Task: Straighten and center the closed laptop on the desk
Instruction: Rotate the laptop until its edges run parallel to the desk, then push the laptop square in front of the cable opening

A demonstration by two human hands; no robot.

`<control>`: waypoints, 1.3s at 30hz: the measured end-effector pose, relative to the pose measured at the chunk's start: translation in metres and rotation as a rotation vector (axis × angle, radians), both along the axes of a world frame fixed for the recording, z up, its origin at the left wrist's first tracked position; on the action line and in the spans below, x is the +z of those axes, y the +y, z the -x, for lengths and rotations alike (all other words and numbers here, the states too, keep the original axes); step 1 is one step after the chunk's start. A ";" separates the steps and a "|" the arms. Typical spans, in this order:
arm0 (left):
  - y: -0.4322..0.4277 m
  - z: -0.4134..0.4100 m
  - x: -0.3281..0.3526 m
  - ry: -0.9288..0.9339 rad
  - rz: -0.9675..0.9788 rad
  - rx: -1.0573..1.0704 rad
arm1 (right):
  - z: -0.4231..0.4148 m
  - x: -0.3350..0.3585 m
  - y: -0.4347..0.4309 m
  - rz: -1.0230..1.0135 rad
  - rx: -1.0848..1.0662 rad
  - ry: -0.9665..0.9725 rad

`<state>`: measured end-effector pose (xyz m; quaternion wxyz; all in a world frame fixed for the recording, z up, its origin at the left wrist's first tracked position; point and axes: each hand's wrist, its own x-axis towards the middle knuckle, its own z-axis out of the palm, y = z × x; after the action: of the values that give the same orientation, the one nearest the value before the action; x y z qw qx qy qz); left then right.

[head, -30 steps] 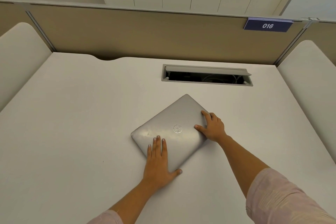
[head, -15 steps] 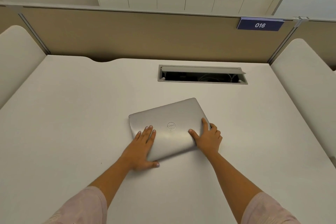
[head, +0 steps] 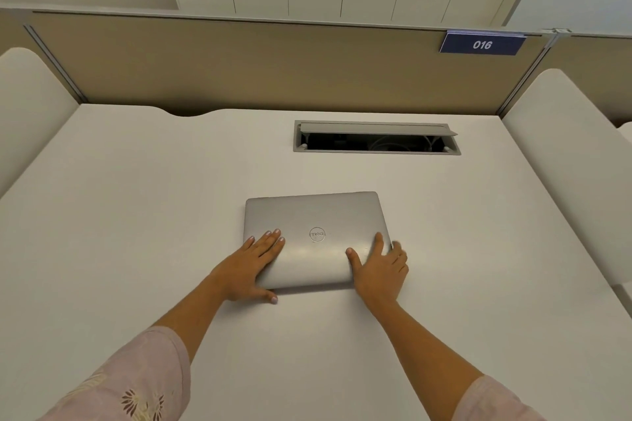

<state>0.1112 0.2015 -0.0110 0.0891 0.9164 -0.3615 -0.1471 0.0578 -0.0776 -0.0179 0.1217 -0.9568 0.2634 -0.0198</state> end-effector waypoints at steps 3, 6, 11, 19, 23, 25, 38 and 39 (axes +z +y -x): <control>0.005 0.014 -0.009 -0.086 0.088 0.034 | 0.006 -0.009 -0.008 0.144 0.333 -0.108; 0.005 0.031 -0.011 -0.120 0.155 0.089 | 0.013 -0.017 -0.018 0.047 0.669 -0.053; 0.002 0.039 -0.016 -0.116 0.153 0.118 | 0.014 -0.020 -0.032 0.033 0.860 -0.030; 0.002 0.036 -0.017 -0.123 0.104 0.094 | 0.015 -0.021 -0.030 0.096 0.846 -0.030; 0.003 0.031 -0.019 -0.092 0.099 0.090 | 0.012 -0.022 -0.025 0.085 0.827 -0.011; 0.004 0.027 -0.020 -0.080 0.098 0.091 | 0.011 -0.023 -0.023 0.089 0.811 0.004; 0.006 0.012 -0.026 -0.126 0.168 0.096 | 0.005 -0.021 -0.011 0.100 0.758 0.049; 0.005 0.013 -0.025 -0.121 0.177 0.101 | 0.005 -0.021 -0.011 0.103 0.759 0.057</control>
<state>0.0984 0.2069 -0.0364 0.1549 0.9292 -0.3311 -0.0546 0.0528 -0.0883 -0.0386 0.0649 -0.9912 -0.1079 0.0400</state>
